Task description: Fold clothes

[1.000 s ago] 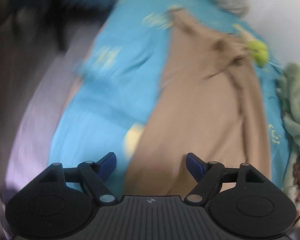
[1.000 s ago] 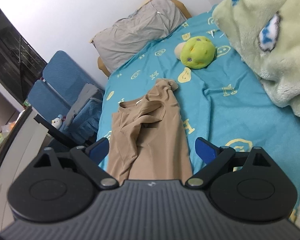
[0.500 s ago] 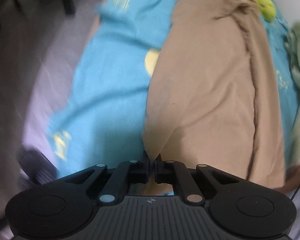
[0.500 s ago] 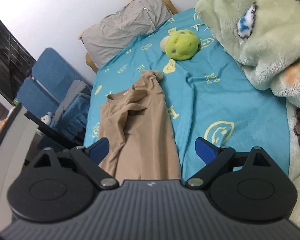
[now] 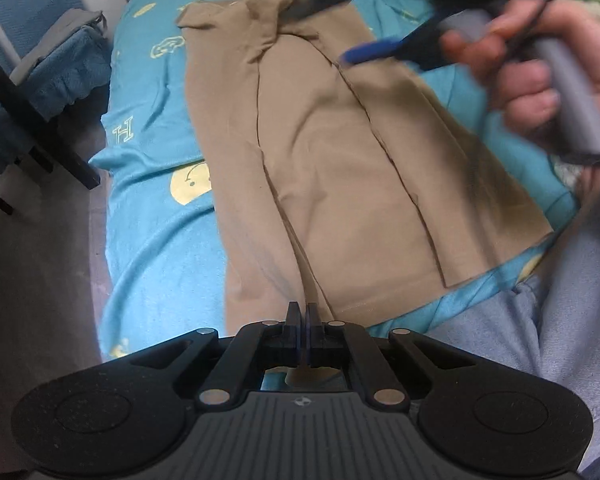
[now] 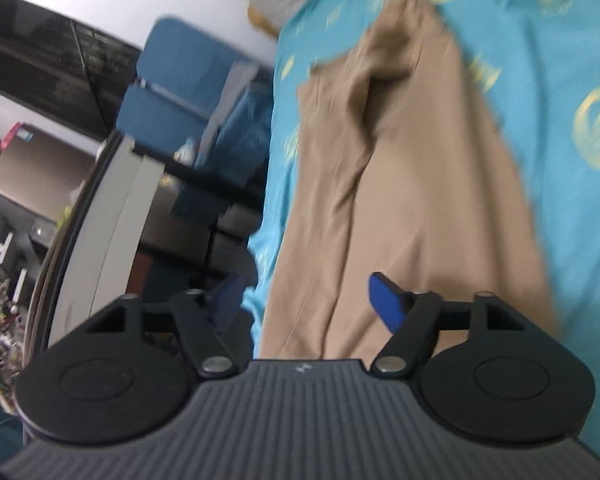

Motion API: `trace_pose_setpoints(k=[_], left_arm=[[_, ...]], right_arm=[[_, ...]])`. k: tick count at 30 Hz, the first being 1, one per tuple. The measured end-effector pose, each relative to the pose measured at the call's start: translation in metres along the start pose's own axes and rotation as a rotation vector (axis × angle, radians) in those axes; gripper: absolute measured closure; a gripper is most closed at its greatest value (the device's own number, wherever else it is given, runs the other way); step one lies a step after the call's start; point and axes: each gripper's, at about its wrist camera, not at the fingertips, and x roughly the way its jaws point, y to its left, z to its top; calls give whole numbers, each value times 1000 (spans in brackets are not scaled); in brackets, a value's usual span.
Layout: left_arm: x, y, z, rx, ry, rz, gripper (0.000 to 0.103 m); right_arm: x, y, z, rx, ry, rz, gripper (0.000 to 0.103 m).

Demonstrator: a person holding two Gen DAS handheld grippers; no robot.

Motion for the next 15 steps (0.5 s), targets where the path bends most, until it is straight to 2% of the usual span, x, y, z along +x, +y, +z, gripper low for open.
trace_pose_setpoints(k=[3, 7, 10, 11, 12, 14, 15], left_arm=[[-7, 7, -7, -57, -61, -50, 102], [-18, 16, -15, -133, -141, -113, 102], [-32, 23, -17, -168, -180, -131, 102], [-35, 23, -18, -170, -183, -146, 102], [-38, 20, -18, -158, -182, -153, 102], [-39, 12, -16, -118, -183, -147, 102], [-38, 8, -15, -103, -181, -155, 102]], right_arm=[[41, 3, -10, -24, 94, 5, 37], [77, -6, -9, 32, 98, 19, 37], [93, -9, -9, 50, 87, 46, 39], [100, -6, -10, 40, 101, 48, 46], [106, -4, -10, 30, 114, 49, 63], [113, 1, -9, -5, 132, 36, 87], [110, 5, -9, -26, 116, -1, 94]])
